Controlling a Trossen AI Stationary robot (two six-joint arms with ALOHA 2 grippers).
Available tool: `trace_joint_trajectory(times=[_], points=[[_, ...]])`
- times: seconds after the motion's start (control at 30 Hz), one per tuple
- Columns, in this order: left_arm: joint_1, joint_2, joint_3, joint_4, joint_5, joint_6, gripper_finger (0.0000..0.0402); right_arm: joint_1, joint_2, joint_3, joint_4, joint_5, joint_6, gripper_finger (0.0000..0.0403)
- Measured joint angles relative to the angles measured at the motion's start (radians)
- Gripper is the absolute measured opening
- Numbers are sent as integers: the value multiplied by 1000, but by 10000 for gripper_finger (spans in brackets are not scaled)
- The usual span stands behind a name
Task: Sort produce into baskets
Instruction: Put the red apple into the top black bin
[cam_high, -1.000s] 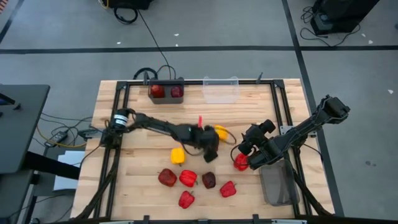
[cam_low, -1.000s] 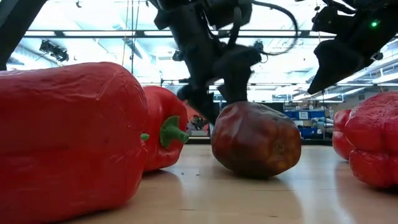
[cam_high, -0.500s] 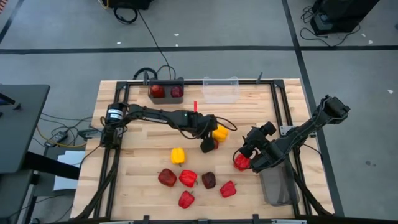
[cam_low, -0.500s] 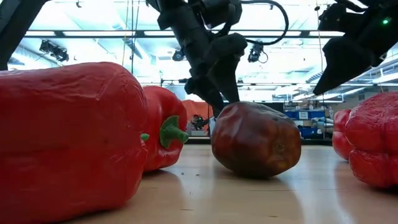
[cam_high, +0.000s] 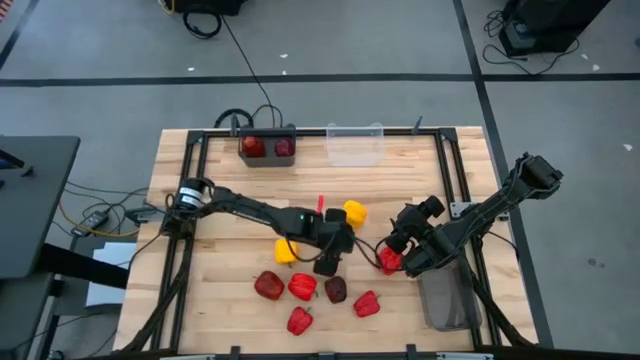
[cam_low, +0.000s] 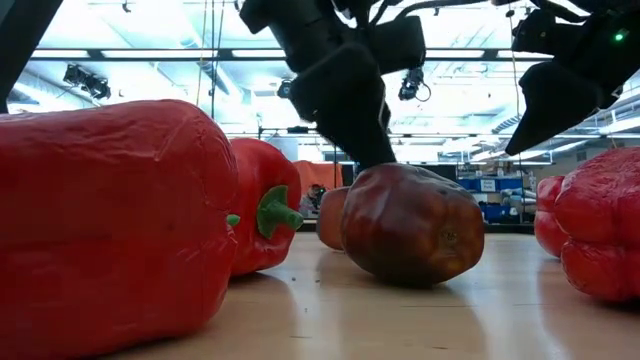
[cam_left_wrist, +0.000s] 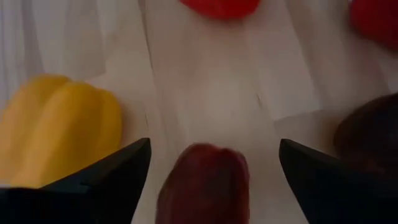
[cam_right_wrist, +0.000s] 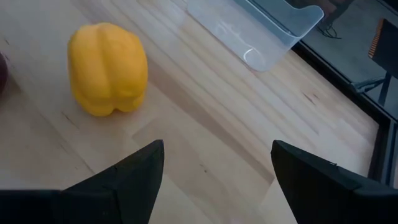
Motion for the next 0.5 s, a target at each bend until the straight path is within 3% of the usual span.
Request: trace_joint_trajectory(times=[0.13,0.27,0.5], points=[[-3,5,0,-47,-62,-7,386,0,0,0,5,-1,0,307],[10,5,0,-123,-31,-22,383,0,0,0,5,-1,0,306],[29,24,-1,-125,77,-67,311,0,0,0,4,-1,0,306]])
